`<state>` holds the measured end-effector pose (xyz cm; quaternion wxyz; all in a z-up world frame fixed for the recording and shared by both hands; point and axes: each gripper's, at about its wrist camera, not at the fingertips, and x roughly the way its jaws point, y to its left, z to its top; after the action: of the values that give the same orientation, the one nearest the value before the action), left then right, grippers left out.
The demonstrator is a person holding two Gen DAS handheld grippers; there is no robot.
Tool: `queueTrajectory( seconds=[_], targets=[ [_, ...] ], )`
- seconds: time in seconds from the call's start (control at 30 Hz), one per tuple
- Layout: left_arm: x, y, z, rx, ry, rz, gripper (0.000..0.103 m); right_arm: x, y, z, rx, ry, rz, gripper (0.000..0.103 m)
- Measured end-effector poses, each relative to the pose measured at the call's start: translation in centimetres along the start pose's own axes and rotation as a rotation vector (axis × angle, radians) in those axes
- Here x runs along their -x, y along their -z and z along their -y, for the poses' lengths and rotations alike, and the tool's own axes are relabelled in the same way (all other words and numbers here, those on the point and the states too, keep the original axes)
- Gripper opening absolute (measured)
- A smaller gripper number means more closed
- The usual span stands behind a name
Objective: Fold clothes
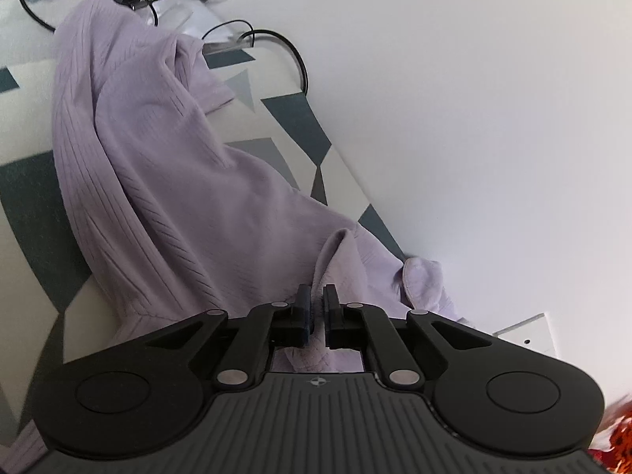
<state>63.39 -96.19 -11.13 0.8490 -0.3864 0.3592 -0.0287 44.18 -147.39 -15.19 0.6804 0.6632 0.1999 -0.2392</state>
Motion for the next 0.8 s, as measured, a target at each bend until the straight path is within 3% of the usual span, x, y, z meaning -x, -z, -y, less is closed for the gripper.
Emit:
queueTrajectory(
  seconds=[0.03, 0.07, 0.23, 0.37, 0.4, 0.43, 0.47, 0.53, 0.57, 0.6, 0.67, 0.73, 0.8],
  targets=[
    [0.5, -0.1, 0.3, -0.004, 0.004, 0.01, 0.004, 0.3, -0.2, -0.1, -0.011, 0.007, 0.017, 0.016],
    [1.0, -0.1, 0.5, -0.008, 0.007, 0.021, 0.003, 0.6, -0.4, -0.3, -0.023, 0.014, 0.035, 0.01],
    [3.4, 1.1, 2.3, -0.143, 0.007, 0.053, 0.002, 3.3, -1.3, -0.3, -0.029, -0.005, 0.106, 0.01],
    [1.2, 2.6, 0.5, -0.146, -0.095, -0.037, 0.002, 2.2, -1.5, 1.3, 0.033, 0.091, 0.018, 0.01],
    [0.9, 2.8, 0.0, -0.125, -0.104, -0.063, 0.004, 2.0, -1.3, 1.6, 0.026, 0.072, 0.019, 0.011],
    [0.8, 3.0, -0.4, -0.114, -0.108, -0.076, 0.005, 2.0, -1.4, 1.7, 0.016, 0.059, 0.015, 0.014],
    [0.8, 3.1, -0.5, -0.114, -0.108, -0.082, 0.012, 2.1, -1.5, 1.7, 0.008, 0.05, 0.011, 0.019],
    [1.2, 3.3, -0.4, -0.134, -0.11, -0.086, 0.035, 2.3, -1.3, 1.3, 0.005, 0.034, 0.002, 0.031],
    [1.5, 3.4, -0.3, -0.151, -0.122, -0.074, 0.057, 2.5, -1.1, 0.8, 0.029, 0.04, -0.003, 0.038],
    [2.1, 3.5, -0.2, -0.174, -0.139, -0.048, 0.068, 2.8, -0.9, 0.3, 0.056, 0.048, -0.008, 0.044],
    [3.4, 3.6, 0.0, -0.244, -0.167, 0.016, 0.071, 3.5, -0.3, -0.9, 0.123, 0.067, -0.024, 0.066],
    [4.5, 3.4, 0.0, -0.327, -0.195, 0.069, 0.078, 4.3, 0.6, -2.2, 0.208, 0.088, -0.047, 0.075],
    [5.4, 2.6, -0.6, -0.371, -0.231, 0.135, 0.088, 3.9, 0.9, -4.1, 0.274, 0.09, -0.049, 0.077]
  ],
)
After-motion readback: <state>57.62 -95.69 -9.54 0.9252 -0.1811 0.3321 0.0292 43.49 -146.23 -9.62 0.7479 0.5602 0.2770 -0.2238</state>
